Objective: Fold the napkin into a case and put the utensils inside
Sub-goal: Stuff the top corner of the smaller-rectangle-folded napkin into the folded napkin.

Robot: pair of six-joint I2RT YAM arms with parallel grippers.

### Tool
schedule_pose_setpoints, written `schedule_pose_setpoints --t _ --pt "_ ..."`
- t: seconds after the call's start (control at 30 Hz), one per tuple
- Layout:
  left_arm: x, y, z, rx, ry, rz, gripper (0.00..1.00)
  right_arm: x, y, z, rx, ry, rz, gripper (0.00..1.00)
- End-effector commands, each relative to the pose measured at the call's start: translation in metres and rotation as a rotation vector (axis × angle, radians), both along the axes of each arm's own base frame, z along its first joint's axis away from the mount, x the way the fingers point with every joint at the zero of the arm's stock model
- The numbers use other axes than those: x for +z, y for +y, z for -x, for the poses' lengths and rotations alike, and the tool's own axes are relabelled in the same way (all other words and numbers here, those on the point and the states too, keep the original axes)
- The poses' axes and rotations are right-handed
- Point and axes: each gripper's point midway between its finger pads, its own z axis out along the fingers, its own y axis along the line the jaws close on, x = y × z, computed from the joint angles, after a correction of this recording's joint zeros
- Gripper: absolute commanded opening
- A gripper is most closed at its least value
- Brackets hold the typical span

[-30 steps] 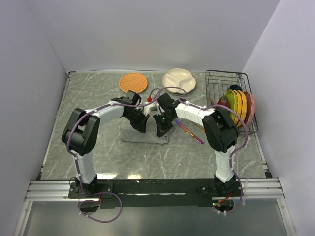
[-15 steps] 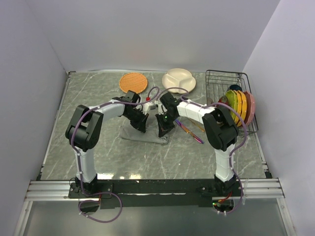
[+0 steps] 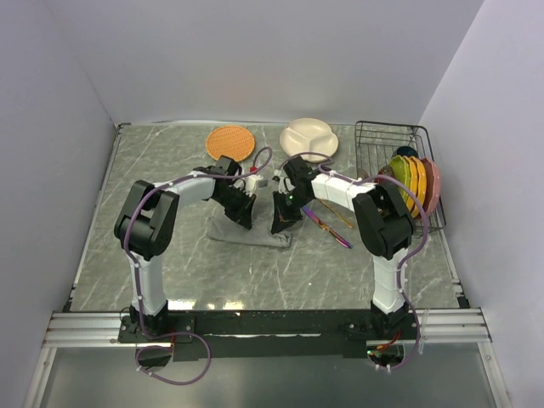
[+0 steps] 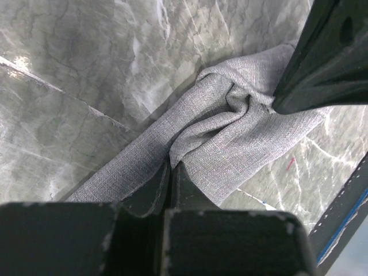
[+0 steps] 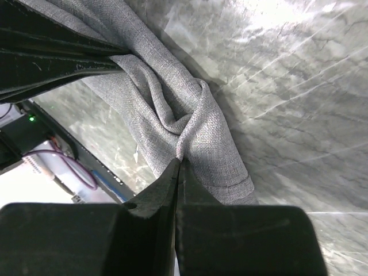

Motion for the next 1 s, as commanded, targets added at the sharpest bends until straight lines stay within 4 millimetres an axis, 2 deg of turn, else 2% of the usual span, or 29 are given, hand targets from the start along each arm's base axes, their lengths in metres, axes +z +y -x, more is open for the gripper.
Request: schedule_pose_setpoints --t 0.0,0.03,0.13,0.23,0.27,0.3,0.33,0.37,0.4,0.5,0.53,0.63,0.7,0.73,0.77,0.83,0.87,0.97 --pt "-0.015 -0.002 -0.011 0.030 0.000 -0.020 0.02 -0.013 0.006 0.006 -0.017 0.079 -0.013 0.00" --pt "-0.013 -0.004 -0.011 0.038 0.007 -0.014 0.02 -0.022 0.006 0.007 -0.022 0.098 0.002 0.00" --pt "-0.009 -0.005 -0.013 0.068 0.029 0.001 0.04 -0.033 0.005 0.006 -0.023 0.099 0.032 0.00" --pt "0.006 -0.002 -0.024 0.148 0.053 0.051 0.16 -0.044 -0.002 0.006 -0.038 0.098 0.082 0.00" --pt "0.023 -0.007 -0.027 0.156 0.046 0.119 0.21 -0.048 -0.005 0.007 -0.041 0.101 0.097 0.00" --pt "0.034 0.001 -0.035 0.196 0.045 0.165 0.25 -0.050 -0.007 0.007 -0.049 0.099 0.113 0.00" --pt "0.046 0.002 -0.038 0.249 0.069 0.213 0.29 -0.051 -0.008 0.007 -0.058 0.104 0.113 0.00" --pt "0.069 0.001 -0.039 0.248 0.040 0.294 0.35 -0.053 -0.009 0.008 -0.061 0.107 0.118 0.00" --pt "0.081 0.008 -0.043 0.272 0.028 0.337 0.36 -0.053 -0.011 0.007 -0.066 0.106 0.124 0.00" --pt "0.115 0.003 -0.029 0.254 0.040 0.457 0.38 -0.051 -0.011 0.005 -0.073 0.092 0.123 0.00" --pt "0.120 -0.001 -0.022 0.272 0.086 0.483 0.37 -0.049 -0.011 0.005 -0.072 0.092 0.118 0.00" --pt "0.121 -0.017 0.005 0.271 0.211 0.534 0.34 -0.043 -0.009 0.002 -0.076 0.082 0.098 0.00" --pt "0.103 -0.028 0.029 0.269 0.319 0.523 0.27 -0.040 -0.009 0.000 -0.079 0.079 0.094 0.00" --pt "0.105 -0.036 0.030 0.280 0.342 0.560 0.25 -0.039 -0.008 0.000 -0.079 0.077 0.092 0.00" --pt "0.090 -0.036 0.041 0.306 0.402 0.544 0.20 -0.037 -0.008 0.000 -0.079 0.077 0.085 0.00" --pt "0.087 -0.046 0.045 0.314 0.439 0.569 0.15 -0.034 -0.007 -0.001 -0.080 0.079 0.073 0.00" --pt "0.077 -0.048 0.047 0.328 0.462 0.552 0.12 -0.030 -0.006 -0.002 -0.080 0.075 0.066 0.00" --pt "0.064 -0.058 0.048 0.344 0.490 0.532 0.06 -0.018 -0.004 -0.004 -0.087 0.065 0.032 0.00"
